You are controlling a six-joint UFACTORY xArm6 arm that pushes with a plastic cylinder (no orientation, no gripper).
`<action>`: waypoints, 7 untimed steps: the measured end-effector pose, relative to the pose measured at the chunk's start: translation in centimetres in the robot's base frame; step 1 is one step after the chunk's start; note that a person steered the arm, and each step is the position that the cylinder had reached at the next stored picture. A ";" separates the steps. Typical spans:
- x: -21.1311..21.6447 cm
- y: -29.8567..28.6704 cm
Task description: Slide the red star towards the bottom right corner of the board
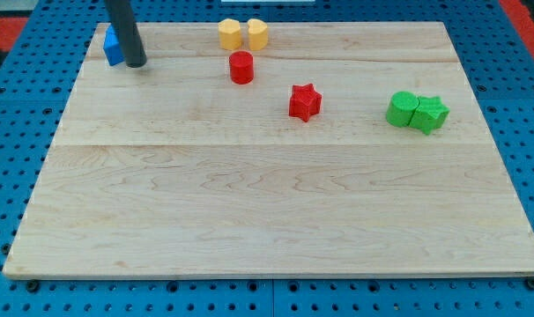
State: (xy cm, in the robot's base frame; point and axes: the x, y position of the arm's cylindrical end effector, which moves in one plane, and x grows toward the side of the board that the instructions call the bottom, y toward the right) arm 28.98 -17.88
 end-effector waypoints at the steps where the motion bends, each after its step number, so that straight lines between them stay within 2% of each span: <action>1: -1.2 6.9; 2: -1.8 9.7; 7: -2.5 9.7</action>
